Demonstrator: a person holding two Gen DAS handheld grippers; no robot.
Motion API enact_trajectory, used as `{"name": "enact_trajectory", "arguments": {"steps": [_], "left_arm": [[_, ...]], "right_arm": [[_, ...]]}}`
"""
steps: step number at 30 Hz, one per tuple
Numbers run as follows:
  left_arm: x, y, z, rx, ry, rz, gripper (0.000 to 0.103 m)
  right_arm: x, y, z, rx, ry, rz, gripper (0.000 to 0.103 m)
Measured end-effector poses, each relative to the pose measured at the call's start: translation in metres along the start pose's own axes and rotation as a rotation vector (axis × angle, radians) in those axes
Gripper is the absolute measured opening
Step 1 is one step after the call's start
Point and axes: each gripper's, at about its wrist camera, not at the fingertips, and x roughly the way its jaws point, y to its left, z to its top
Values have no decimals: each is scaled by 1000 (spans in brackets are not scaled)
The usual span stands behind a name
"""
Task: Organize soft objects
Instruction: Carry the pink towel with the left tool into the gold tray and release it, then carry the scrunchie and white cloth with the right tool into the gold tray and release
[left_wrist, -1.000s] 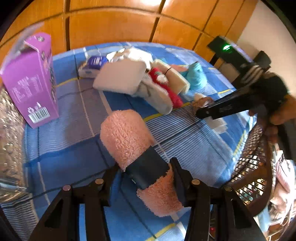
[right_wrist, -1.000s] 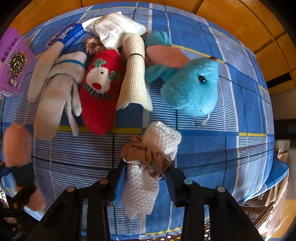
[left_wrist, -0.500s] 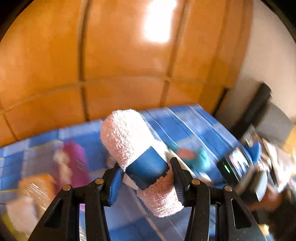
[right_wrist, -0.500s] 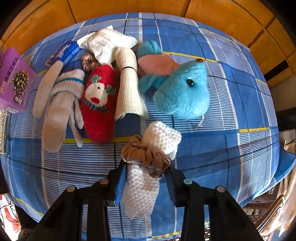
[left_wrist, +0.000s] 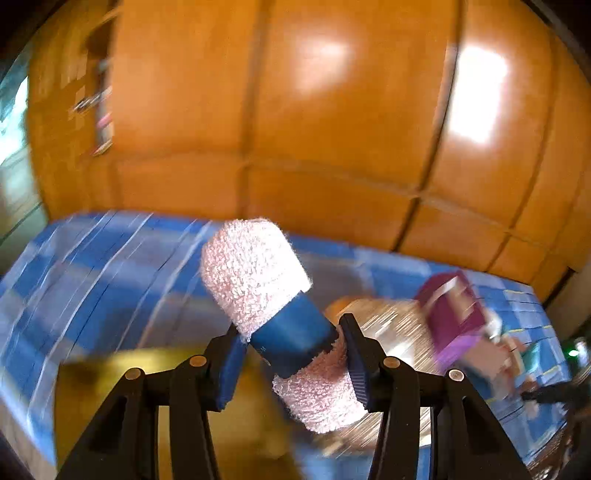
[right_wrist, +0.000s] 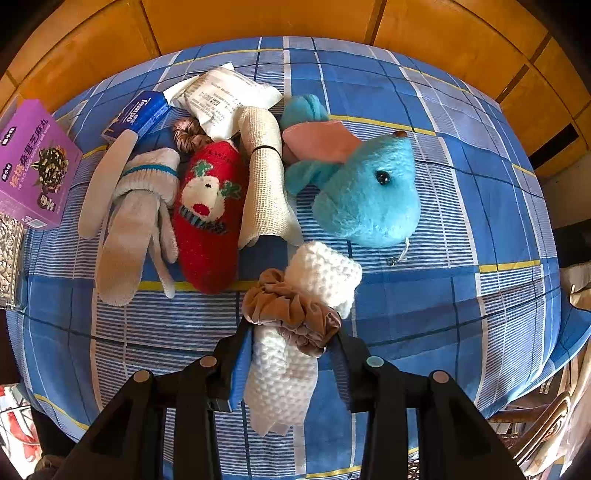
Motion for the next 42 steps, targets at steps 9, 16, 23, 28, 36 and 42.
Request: {"name": "enact_trajectory", "arguments": {"steps": [9, 16, 23, 28, 36, 42], "left_arm": [[39, 66, -74, -160, 185, 37, 53], [40, 66, -66, -125, 145, 52, 73], [10, 54, -70, -89, 111, 61, 74], [-5, 45, -80, -36, 128, 74, 74], [-22, 46, -96, -35, 123, 74, 74], [-33, 50, -103, -46, 112, 77, 74]], "right_arm": [[6, 5, 1, -5, -6, -28, 38], [-6, -1, 0, 19, -67, -40, 36], [-24, 0, -1, 33, -166, -80, 36], [-37, 10, 9, 39, -214, -81, 36], [-101, 65, 77, 11, -421, -26, 36], [-127, 131, 132, 10, -499, 90, 36]]}}
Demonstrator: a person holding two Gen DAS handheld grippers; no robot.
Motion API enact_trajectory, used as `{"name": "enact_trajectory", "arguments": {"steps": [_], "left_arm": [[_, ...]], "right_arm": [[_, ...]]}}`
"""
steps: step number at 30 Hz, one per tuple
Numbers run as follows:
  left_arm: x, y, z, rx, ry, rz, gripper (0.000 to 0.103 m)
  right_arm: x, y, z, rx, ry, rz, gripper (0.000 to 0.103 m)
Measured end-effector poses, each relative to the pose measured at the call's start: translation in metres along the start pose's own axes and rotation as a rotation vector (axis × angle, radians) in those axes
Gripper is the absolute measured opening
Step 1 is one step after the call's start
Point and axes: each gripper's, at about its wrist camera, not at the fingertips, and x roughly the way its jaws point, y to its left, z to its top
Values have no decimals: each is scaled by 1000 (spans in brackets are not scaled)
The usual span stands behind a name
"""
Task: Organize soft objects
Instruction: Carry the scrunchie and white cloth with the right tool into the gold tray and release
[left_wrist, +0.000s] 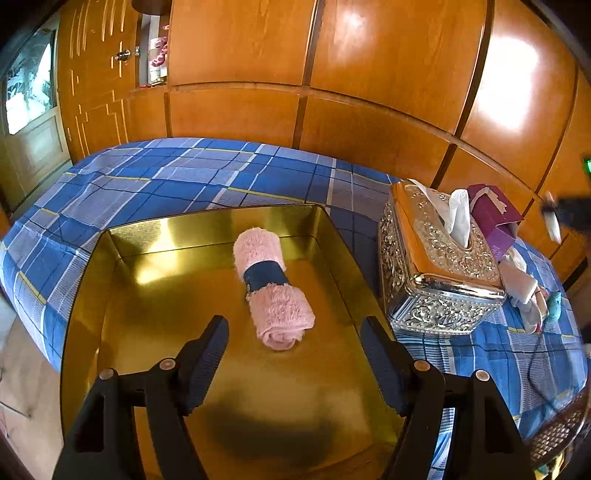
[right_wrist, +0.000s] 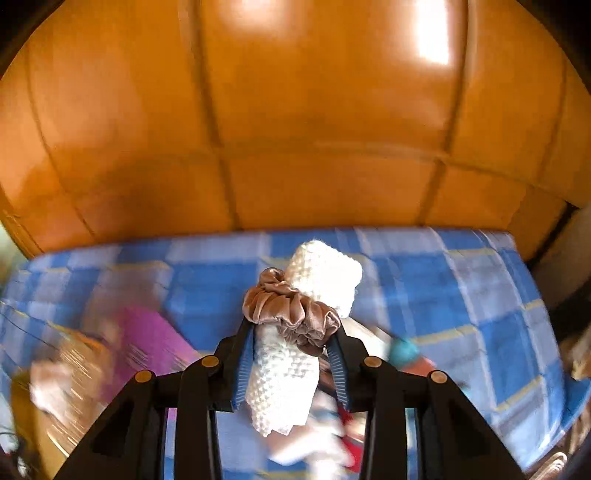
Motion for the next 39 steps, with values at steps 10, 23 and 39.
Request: {"name": "enact_trajectory", "arguments": {"steps": [10, 23, 39], "left_arm": [[-2, 8, -3, -8, -3, 69, 74], [-2, 18, -7, -33, -26, 125, 74], [1, 54, -1, -123, -32, 185, 74]], "right_arm": [[-43, 167, -23, -301, -58, 433, 36], [-61, 264, -163, -541, 118, 645, 36], [-27, 292, -219, -524, 220, 596, 44]]}}
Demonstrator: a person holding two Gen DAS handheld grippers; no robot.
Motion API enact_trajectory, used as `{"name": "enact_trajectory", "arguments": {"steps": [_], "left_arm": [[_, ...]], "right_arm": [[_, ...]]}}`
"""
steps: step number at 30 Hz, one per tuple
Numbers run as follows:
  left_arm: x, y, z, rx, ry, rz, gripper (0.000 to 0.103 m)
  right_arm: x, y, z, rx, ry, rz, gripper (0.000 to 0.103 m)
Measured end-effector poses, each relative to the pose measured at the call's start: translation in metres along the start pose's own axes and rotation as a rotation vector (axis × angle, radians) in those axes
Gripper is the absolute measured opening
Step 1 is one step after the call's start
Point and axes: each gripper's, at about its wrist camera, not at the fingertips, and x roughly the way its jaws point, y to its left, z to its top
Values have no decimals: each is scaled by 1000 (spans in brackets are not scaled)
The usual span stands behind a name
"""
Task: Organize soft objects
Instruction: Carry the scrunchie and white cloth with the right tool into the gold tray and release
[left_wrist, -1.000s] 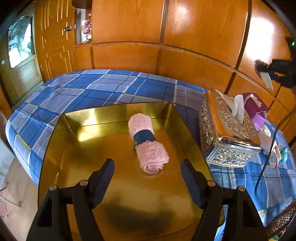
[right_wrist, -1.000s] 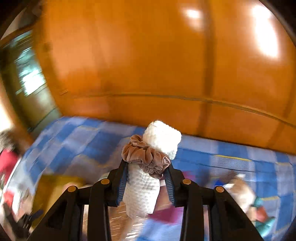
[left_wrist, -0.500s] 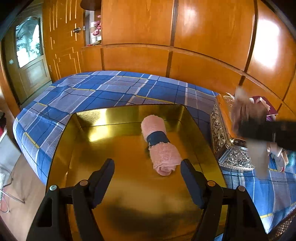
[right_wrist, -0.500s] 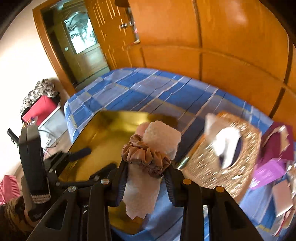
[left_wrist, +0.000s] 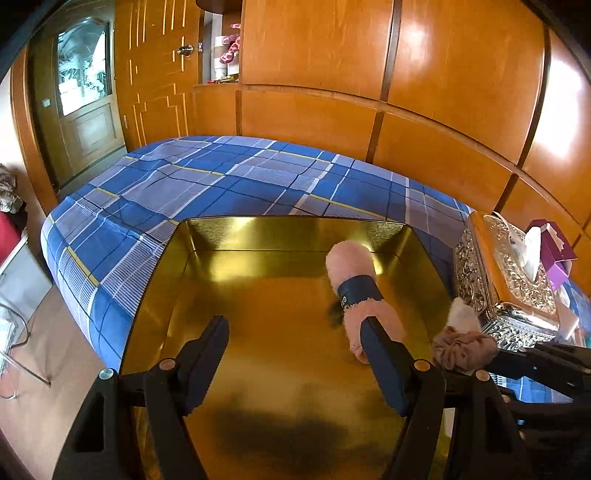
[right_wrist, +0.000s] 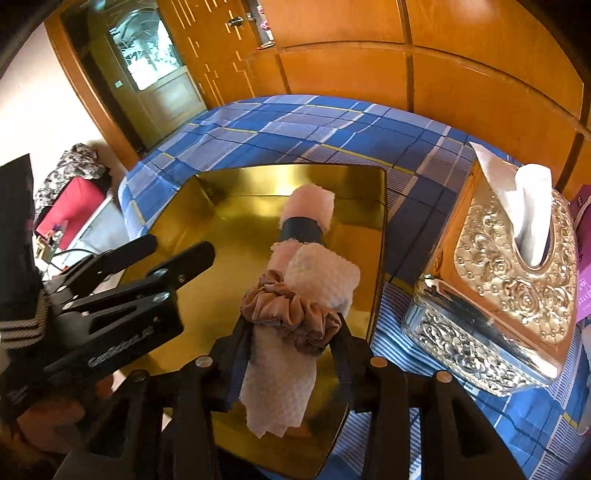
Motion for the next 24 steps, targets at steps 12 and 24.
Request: {"name": "enact_trajectory", "arguments": {"steps": [12, 24], "left_arm": [[0, -4, -2, 12, -3, -3, 74], [-3, -15, -4, 37, -5, -23, 76]], "right_arm": [[-11, 3, -6, -43, -76, -56, 67], [-66, -8, -7, -19, -256, -172, 67]]}}
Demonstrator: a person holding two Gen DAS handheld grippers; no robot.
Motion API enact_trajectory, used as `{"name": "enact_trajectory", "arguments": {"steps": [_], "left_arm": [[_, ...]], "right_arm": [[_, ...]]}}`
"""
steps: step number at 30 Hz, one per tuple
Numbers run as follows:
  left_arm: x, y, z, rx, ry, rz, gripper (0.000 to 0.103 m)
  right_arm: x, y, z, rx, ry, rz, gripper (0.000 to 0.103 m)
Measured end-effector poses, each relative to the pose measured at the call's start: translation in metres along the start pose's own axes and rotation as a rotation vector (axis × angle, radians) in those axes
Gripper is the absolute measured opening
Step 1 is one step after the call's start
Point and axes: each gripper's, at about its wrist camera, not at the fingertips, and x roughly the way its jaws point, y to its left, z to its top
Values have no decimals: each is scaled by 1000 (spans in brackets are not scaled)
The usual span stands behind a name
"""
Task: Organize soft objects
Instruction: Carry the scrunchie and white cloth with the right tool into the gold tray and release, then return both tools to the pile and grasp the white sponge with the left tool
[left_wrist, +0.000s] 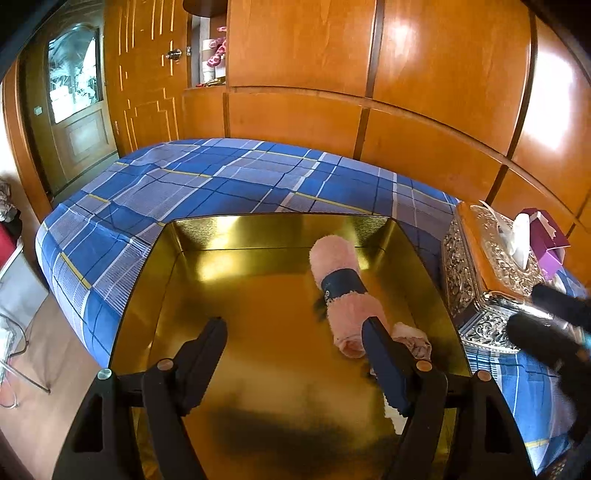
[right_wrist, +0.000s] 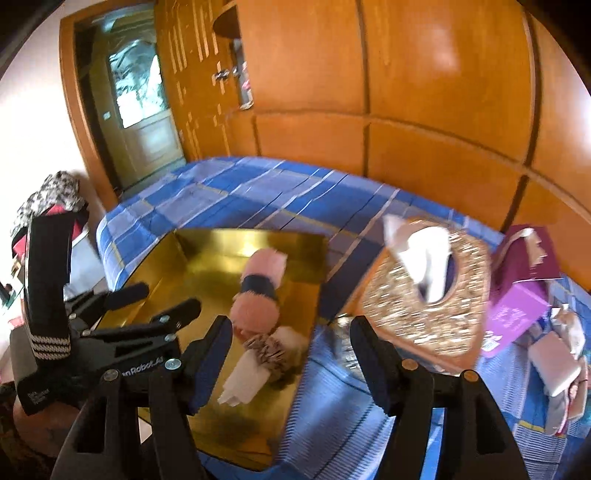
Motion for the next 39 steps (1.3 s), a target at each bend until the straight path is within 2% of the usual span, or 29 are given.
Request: {"name": "enact_trajectory", "arguments": {"steps": [9, 13, 26, 35, 39], "left_arm": [[-3, -10, -4, 29, -1, -12, 77], [-5, -15, -4, 45, -8, -21, 76], [-22, -41, -4, 111, -34, -56, 77], [-43, -74, 4, 200, -64, -96, 76], [-60, -97, 11, 247, -82, -159, 76]], "right_arm": [[-37, -45, 0, 71, -84, -102, 67], [-53, -77, -4, 120, -112, -178, 67], [-99, -207, -24, 329, -133, -451, 67], [-118, -299, -48, 460, -148, -660, 67], [-122, -334, -62, 521, -160, -748, 67]]}}
